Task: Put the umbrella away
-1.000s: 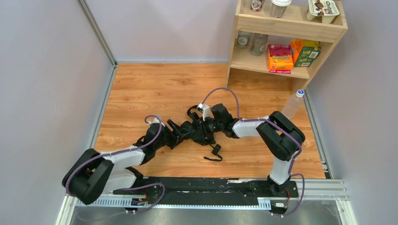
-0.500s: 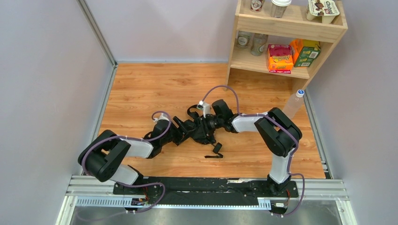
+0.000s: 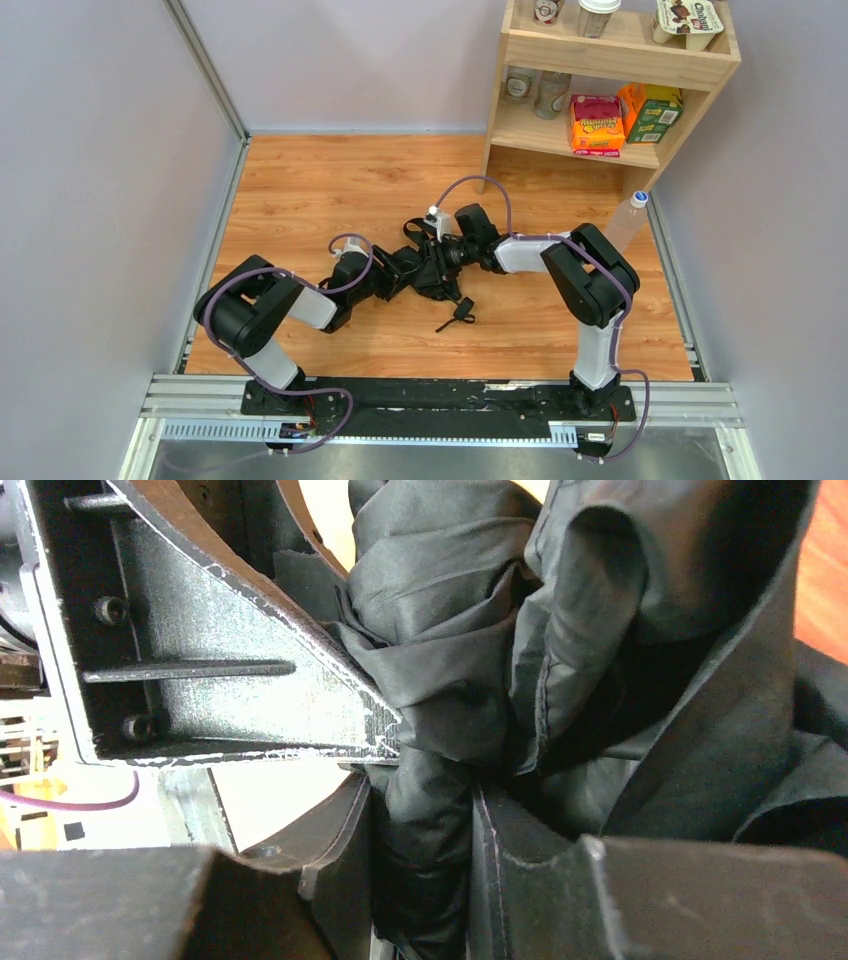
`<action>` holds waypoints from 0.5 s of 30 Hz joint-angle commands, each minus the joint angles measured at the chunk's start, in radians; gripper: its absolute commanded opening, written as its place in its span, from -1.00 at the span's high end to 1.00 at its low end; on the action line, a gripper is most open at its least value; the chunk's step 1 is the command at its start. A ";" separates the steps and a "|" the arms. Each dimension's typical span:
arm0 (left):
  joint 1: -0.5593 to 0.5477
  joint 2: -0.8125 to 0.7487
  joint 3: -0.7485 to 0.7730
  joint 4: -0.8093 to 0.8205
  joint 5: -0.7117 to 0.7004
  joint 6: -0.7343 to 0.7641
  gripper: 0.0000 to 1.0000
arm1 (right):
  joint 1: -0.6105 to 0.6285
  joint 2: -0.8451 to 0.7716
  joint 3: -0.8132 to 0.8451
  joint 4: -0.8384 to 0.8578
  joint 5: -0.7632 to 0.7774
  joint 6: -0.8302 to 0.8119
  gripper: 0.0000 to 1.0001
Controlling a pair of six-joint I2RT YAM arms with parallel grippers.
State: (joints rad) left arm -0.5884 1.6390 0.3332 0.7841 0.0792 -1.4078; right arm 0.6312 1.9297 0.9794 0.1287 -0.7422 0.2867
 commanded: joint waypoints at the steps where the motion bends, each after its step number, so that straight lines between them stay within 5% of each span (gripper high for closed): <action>1: -0.005 0.168 -0.031 -0.238 -0.099 0.046 0.33 | 0.067 0.072 -0.045 -0.310 0.073 -0.052 0.68; 3: -0.007 0.188 -0.046 -0.183 -0.091 0.035 0.35 | 0.065 0.063 -0.041 -0.328 0.110 -0.050 0.57; 6: -0.005 0.205 -0.080 -0.041 -0.056 0.044 0.30 | 0.058 0.087 -0.044 -0.319 0.093 -0.052 0.87; 9: -0.005 0.171 -0.173 0.194 -0.039 0.032 -0.15 | 0.042 0.110 -0.068 -0.281 0.067 -0.043 1.00; 11: -0.004 0.116 -0.191 0.185 -0.018 0.009 -0.52 | 0.041 0.109 -0.076 -0.268 0.060 -0.041 1.00; 15: -0.004 0.021 -0.184 0.172 0.021 -0.008 -0.53 | 0.039 0.095 -0.079 -0.264 0.070 -0.040 1.00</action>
State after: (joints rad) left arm -0.5880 1.6875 0.1860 1.1316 0.0864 -1.4502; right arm 0.6395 1.9312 0.9825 0.1024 -0.7490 0.2722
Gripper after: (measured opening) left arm 0.756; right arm 0.317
